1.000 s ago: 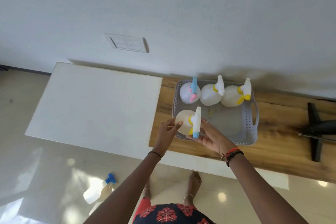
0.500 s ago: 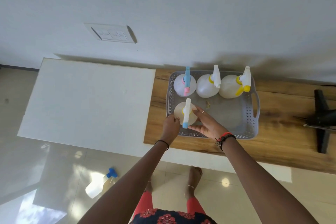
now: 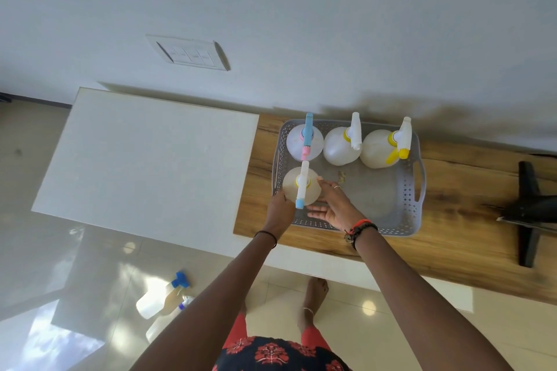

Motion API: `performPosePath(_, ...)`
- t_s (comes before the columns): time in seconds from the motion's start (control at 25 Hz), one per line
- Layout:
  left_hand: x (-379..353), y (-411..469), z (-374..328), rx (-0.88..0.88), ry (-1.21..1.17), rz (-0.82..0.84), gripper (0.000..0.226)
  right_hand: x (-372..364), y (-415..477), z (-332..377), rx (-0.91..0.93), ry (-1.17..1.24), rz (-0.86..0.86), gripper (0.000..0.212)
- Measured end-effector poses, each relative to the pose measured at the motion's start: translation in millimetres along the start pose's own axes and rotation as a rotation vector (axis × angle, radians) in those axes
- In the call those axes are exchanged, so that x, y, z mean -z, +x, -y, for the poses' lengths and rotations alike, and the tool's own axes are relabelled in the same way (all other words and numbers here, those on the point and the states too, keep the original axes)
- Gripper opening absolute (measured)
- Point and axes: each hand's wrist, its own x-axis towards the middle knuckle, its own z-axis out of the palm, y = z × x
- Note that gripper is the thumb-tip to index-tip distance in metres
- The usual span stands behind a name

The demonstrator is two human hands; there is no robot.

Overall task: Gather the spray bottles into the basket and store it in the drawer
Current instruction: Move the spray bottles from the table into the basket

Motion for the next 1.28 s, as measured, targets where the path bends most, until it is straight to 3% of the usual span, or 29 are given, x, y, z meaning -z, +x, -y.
performPosePath(0.16,4.9,-18.3,-1.0,-0.018,-0.067,-0.064,0.044,-0.6,-17.3,-4.2,0.045,0.015,-0.157,0.044)
performPosePath(0.36,21.0,-51.2,20.1,-0.004,-0.207,-0.176,0.040,-5.2,-47.9,-29.4,0.085,0.099,-0.323,0.023)
performPosePath(0.6,62.5,-89.7,85.9,-0.091,-0.365,-0.266,0.029,-29.4,-80.8,-88.8,0.061,-0.026,-0.281,0.019)
performPosePath(0.92,153.2,-156.3,239.9,0.035,-0.463,-0.397,0.030,-118.7,-90.2,-206.5,0.060,-0.300,-0.181,0.018)
performPosePath(1.28,264.6,-241.7,438.6,0.075,-0.388,-0.439,0.026,-207.3,-100.3,-391.0,0.014,-0.357,-0.130,0.012)
